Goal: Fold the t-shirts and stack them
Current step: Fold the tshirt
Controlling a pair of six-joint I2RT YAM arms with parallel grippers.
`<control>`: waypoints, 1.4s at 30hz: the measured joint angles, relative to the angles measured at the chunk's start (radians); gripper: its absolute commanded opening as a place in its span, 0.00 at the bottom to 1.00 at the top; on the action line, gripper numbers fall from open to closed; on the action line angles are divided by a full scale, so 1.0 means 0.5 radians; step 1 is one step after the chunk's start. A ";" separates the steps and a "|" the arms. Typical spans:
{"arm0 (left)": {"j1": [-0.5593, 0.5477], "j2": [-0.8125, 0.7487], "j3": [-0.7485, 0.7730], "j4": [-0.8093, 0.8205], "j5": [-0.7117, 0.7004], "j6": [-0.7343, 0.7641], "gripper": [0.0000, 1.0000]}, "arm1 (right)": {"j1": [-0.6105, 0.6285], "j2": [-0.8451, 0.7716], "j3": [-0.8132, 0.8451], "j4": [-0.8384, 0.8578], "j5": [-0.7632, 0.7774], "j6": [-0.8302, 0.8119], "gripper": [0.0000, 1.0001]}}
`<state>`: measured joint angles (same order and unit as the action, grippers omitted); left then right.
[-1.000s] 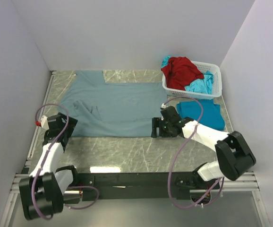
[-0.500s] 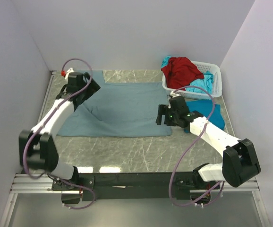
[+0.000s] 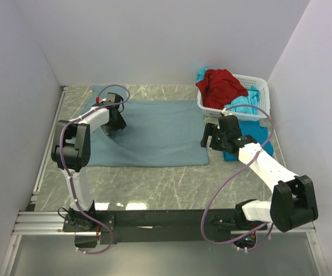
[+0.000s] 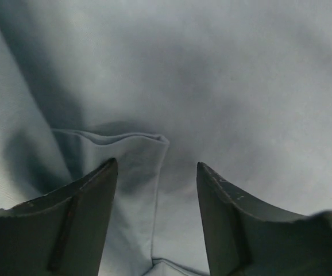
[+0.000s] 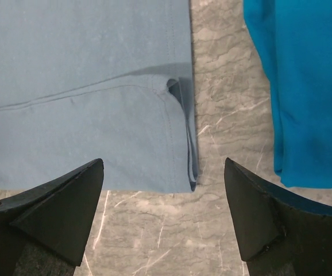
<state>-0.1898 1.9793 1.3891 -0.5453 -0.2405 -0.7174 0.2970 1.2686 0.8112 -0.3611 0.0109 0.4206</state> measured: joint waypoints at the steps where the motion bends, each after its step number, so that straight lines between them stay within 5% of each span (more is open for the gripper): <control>1: -0.002 0.000 0.008 -0.010 -0.024 -0.002 0.59 | -0.006 0.002 0.000 0.000 0.000 0.000 0.91; 6: -0.003 0.000 0.045 -0.040 -0.109 0.002 0.47 | -0.022 0.028 -0.001 0.000 -0.002 -0.002 0.91; 16: -0.003 0.084 0.105 -0.069 -0.116 0.019 0.41 | -0.034 0.034 -0.004 0.000 -0.005 -0.008 0.91; 27: 0.001 0.085 0.106 -0.084 -0.097 0.047 0.01 | -0.041 0.034 -0.004 0.000 -0.005 -0.014 0.91; 42: 0.001 -0.050 0.101 -0.033 -0.027 0.050 0.01 | -0.042 0.048 -0.034 -0.004 -0.008 -0.021 0.91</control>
<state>-0.1894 1.9541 1.4395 -0.5617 -0.2543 -0.6922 0.2760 1.2926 0.7944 -0.3630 0.0071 0.4099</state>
